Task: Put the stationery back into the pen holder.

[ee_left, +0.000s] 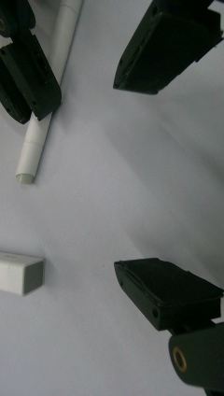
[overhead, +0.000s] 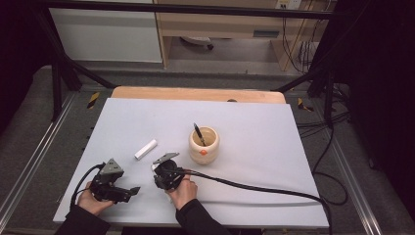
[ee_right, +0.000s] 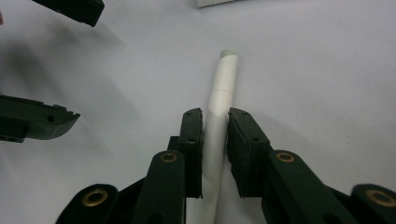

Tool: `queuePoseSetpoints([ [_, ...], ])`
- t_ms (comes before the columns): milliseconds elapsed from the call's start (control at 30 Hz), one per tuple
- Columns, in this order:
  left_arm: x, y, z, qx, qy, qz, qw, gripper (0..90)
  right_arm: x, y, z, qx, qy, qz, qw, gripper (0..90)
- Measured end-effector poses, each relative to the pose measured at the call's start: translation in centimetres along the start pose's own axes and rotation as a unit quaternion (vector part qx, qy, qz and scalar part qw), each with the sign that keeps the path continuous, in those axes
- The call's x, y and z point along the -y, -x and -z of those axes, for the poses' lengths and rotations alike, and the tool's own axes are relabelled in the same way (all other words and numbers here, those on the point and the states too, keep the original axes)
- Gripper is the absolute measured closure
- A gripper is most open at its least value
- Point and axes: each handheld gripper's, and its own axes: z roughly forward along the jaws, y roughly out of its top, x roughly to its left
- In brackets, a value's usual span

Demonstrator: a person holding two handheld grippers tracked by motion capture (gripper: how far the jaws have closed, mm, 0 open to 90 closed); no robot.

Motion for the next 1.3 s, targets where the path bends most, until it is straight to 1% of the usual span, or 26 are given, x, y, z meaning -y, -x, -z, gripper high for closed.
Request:
queuePoseSetpoints([
  [67, 0.0, 0.0, 0.0, 0.000, 0.000, 0.000, 1.0000, 10.8, 0.0, -0.1, 0.0, 0.004, -0.001, -0.002, 1.0000, 78.0],
  [167, 0.0, 0.0, 0.0, 0.000, 0.000, 0.000, 1.0000, 10.8, 0.1, -0.1, 0.0, 0.007, 0.001, -0.002, 1.0000, 78.4],
  [433, 0.0, 0.1, 0.0, 0.003, 0.002, -0.003, 1.0000, 10.7, 0.0, 0.1, 0.1, 0.004, -0.001, 0.000, 1.0000, 78.8],
  [600, -0.1, 0.2, 0.2, 0.008, 0.007, -0.008, 0.9999, 10.5, -0.3, 0.2, 0.3, -0.005, -0.009, 0.001, 0.9999, 78.9],
  [733, -0.1, 0.3, 0.2, 0.011, 0.008, -0.010, 0.9999, 10.1, -0.6, 0.3, 0.8, -0.010, -0.008, 0.009, 0.9999, 78.9],
  [767, -0.1, 0.3, 0.2, 0.011, 0.007, -0.010, 0.9999, 10.0, -0.6, 0.3, 0.9, -0.012, -0.009, 0.008, 0.9999, 79.0],
  [967, -0.1, 0.3, 0.1, 0.012, 0.007, -0.009, 0.9999, 10.0, -0.9, 0.4, 1.5, -0.016, -0.009, 0.020, 0.9996, 79.0],
  [1133, -0.1, 0.3, 0.1, 0.012, 0.006, -0.009, 0.9999, 10.0, -1.0, 0.4, 1.8, -0.018, -0.005, 0.018, 0.9997, 79.0],
  [1200, -0.1, 0.3, 0.1, 0.013, 0.006, -0.009, 0.9999, 10.0, -1.1, 0.4, 1.9, -0.020, -0.003, 0.019, 0.9996, 79.0],
  [1233, -0.1, 0.3, 0.1, 0.013, 0.006, -0.009, 0.9999, 10.0, -1.2, 0.4, 2.1, -0.020, -0.001, 0.025, 0.9995, 79.0],
  [1267, -0.1, 0.3, 0.1, 0.013, 0.006, -0.008, 0.9999, 10.0, -1.2, 0.4, 2.2, -0.020, 0.003, 0.022, 0.9995, 79.0],
  [1300, -0.1, 0.3, 0.1, 0.013, 0.006, -0.008, 0.9999, 10.0, -1.3, 0.4, 2.3, -0.022, 0.001, 0.026, 0.9994, 79.0],
])
